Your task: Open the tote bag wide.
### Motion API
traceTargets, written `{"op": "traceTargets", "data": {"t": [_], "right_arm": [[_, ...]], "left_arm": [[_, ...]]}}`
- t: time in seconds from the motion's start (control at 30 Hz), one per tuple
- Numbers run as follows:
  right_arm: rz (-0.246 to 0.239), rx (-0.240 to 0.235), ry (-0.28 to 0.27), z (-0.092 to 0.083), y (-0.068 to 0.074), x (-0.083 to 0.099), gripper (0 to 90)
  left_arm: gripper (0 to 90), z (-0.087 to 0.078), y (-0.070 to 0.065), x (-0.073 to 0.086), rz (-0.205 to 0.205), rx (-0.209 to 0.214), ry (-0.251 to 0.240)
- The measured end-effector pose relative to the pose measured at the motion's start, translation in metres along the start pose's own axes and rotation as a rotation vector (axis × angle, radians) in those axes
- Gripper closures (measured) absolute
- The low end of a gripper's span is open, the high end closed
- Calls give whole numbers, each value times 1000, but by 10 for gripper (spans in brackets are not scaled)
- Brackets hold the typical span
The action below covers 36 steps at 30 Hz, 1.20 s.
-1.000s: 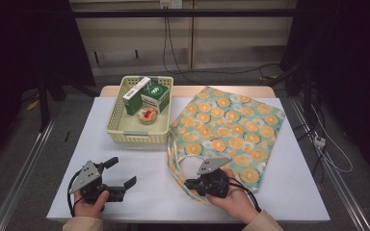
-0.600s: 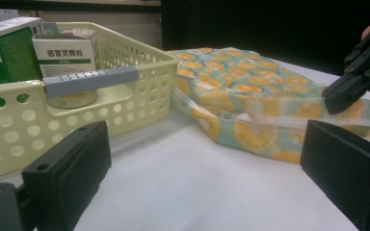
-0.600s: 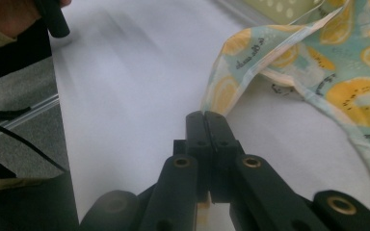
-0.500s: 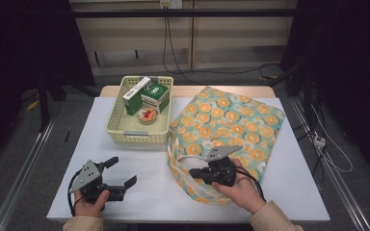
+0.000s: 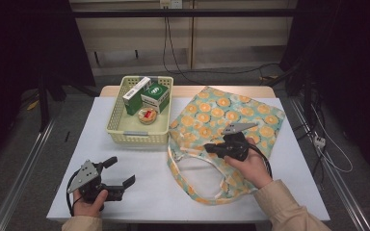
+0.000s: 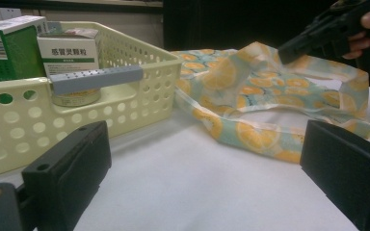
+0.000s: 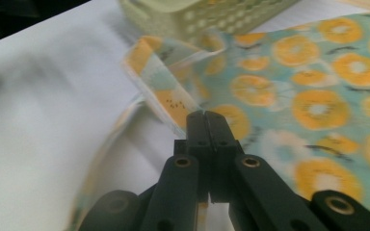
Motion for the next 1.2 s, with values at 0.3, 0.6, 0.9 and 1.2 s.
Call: {"op": "traceTargets", "data": {"t": [0.3, 0.6, 0.9, 1.2], "right_arm": [[32, 84, -15, 12, -56, -4, 900], [101, 128, 6, 33, -97, 6, 900], [142, 202, 27, 43, -129, 19, 900], [169, 208, 4, 44, -132, 23, 865]], "left_arm": [[38, 0, 0, 1, 1, 1, 3], [37, -2, 0, 1, -5, 1, -1], [38, -1, 0, 1, 5, 9, 7], [38, 0, -1, 0, 8, 11, 6]]}}
Point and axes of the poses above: each handheld gripper's, and its own axes: z roughly forward along the jaws, x roughly out of its underside, y roughly to its left, the point moved 9 cm from there along z, roughly forward along the jaws, and after that the axes turned 15 degrees about x, right-handed, at the moved point
